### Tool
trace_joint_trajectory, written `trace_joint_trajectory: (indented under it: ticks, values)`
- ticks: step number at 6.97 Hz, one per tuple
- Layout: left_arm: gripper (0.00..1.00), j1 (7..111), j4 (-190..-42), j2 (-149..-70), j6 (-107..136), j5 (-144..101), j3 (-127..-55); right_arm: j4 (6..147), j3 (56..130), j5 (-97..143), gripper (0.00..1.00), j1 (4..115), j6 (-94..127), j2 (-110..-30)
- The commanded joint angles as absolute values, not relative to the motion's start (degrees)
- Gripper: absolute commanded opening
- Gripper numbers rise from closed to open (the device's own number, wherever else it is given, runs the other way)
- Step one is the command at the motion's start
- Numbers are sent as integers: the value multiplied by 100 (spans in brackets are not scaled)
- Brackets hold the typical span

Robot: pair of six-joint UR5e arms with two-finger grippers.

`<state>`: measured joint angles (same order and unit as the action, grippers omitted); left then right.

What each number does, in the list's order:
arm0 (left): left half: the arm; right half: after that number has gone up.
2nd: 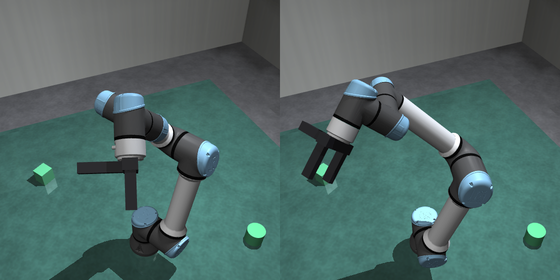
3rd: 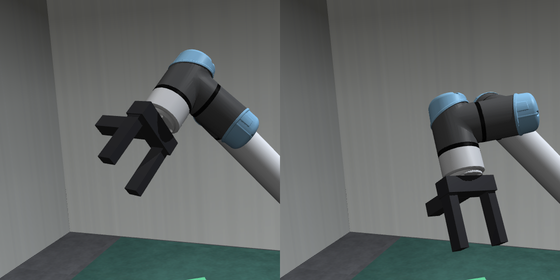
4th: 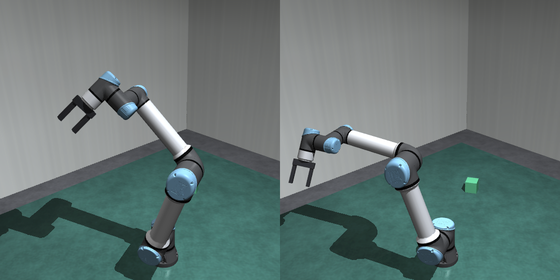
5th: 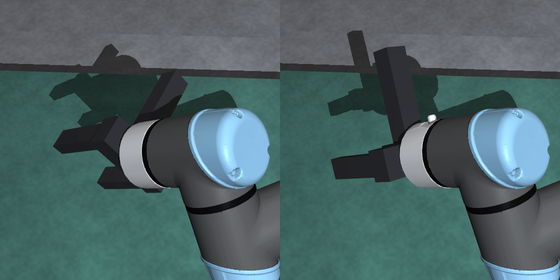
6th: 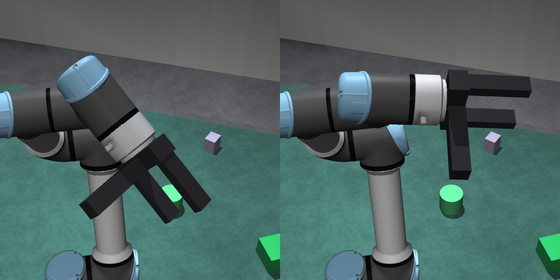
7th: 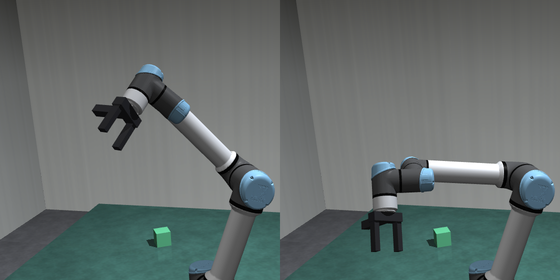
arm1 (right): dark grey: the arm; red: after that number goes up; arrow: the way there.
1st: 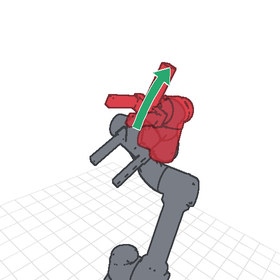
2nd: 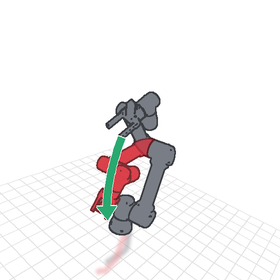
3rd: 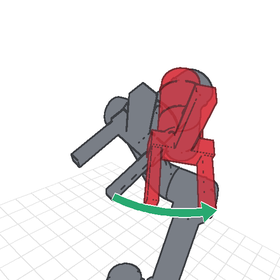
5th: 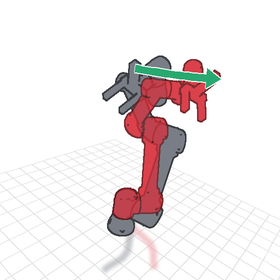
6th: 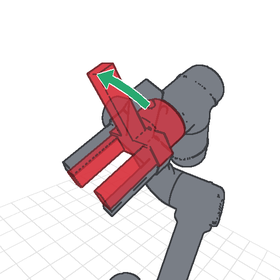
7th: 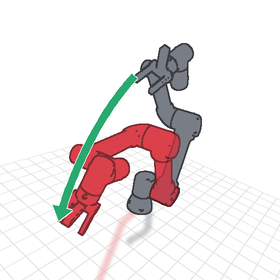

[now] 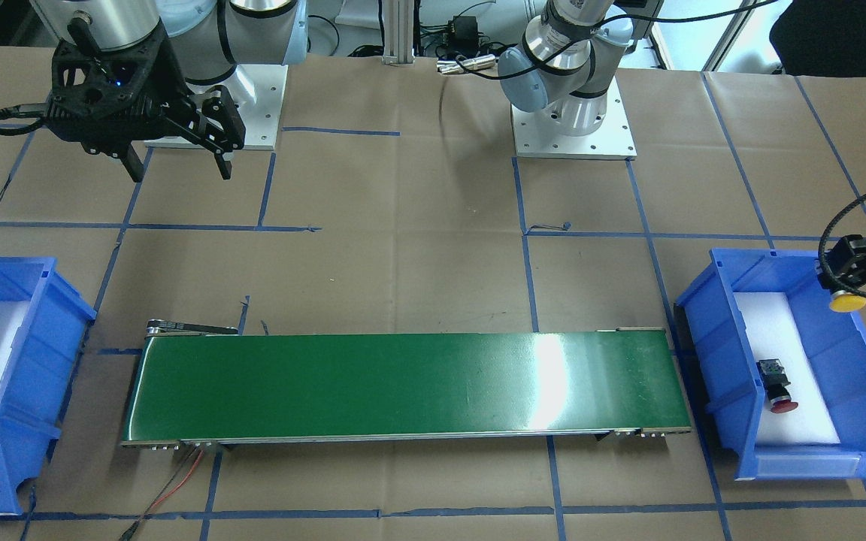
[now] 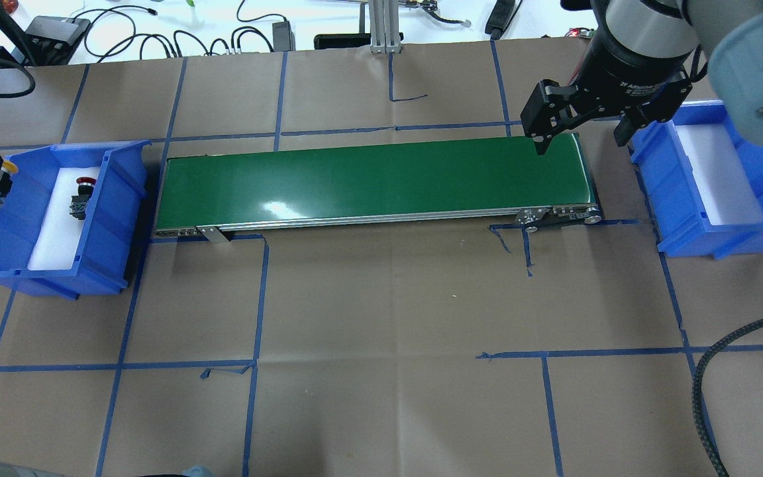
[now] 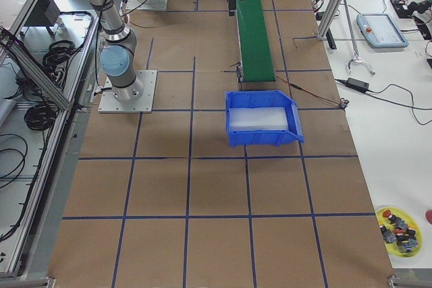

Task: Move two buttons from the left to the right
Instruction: 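Lift the yellow button and place it on the green conveyor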

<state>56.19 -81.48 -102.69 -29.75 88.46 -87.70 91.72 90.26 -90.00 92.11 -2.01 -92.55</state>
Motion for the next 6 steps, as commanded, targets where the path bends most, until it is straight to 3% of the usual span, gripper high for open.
trace_joint_trajectory:
  ticks: [1,4,6]
  values:
    - [1,6639,-8148,-10222,-1677,8851,-8684,9176,9026,-9000,100,9211,-202,-9255]
    - [0,7854,-8025,-10309,-31,8824,-8797,9167,9026,-9000,100,9211,-202,-9246]
    - [0,8207,-7212,-10624,368,8824,-9252,9167,9026,-9000,100,9211,-202,-9246]
